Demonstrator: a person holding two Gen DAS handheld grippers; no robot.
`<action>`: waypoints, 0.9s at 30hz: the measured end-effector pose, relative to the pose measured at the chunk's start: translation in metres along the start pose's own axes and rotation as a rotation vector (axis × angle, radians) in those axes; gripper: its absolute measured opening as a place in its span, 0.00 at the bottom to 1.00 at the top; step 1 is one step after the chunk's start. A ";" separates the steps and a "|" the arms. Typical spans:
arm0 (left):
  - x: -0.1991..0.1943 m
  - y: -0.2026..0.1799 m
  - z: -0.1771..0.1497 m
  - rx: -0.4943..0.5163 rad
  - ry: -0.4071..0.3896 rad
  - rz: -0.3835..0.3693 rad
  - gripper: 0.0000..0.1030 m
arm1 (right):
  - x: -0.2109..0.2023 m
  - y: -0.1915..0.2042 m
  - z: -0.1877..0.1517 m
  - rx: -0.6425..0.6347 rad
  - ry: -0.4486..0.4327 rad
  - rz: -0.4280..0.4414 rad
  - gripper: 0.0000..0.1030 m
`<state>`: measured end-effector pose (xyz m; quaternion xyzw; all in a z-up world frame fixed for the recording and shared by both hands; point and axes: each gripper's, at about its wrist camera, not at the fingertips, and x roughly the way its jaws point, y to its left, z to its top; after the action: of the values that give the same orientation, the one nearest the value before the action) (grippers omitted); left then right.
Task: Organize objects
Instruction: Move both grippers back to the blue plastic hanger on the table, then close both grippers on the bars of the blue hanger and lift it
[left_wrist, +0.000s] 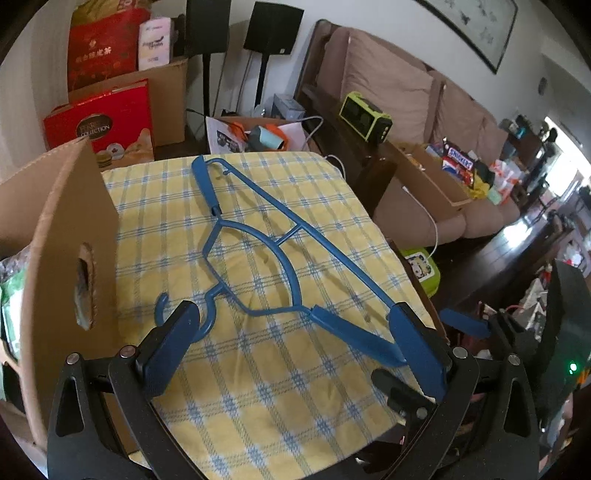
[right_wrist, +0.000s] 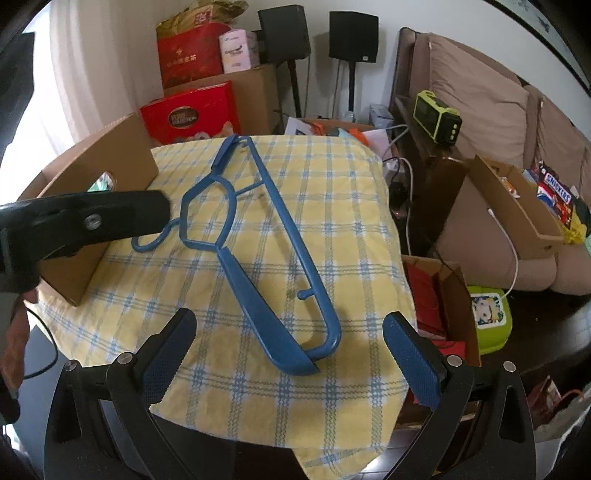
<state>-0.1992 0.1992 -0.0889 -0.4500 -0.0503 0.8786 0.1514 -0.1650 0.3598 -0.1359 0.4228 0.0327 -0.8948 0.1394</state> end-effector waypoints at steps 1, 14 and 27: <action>0.004 0.000 0.001 -0.003 0.003 0.002 0.99 | 0.002 -0.001 0.000 0.003 0.001 0.004 0.98; 0.062 0.009 0.013 -0.052 0.075 0.005 0.85 | 0.017 -0.004 0.002 0.004 -0.009 0.045 0.94; 0.098 0.003 0.021 -0.018 0.135 0.023 0.30 | 0.033 0.005 0.003 -0.024 0.020 0.062 0.72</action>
<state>-0.2703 0.2275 -0.1530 -0.5103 -0.0429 0.8474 0.1404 -0.1864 0.3474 -0.1590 0.4307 0.0317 -0.8854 0.1719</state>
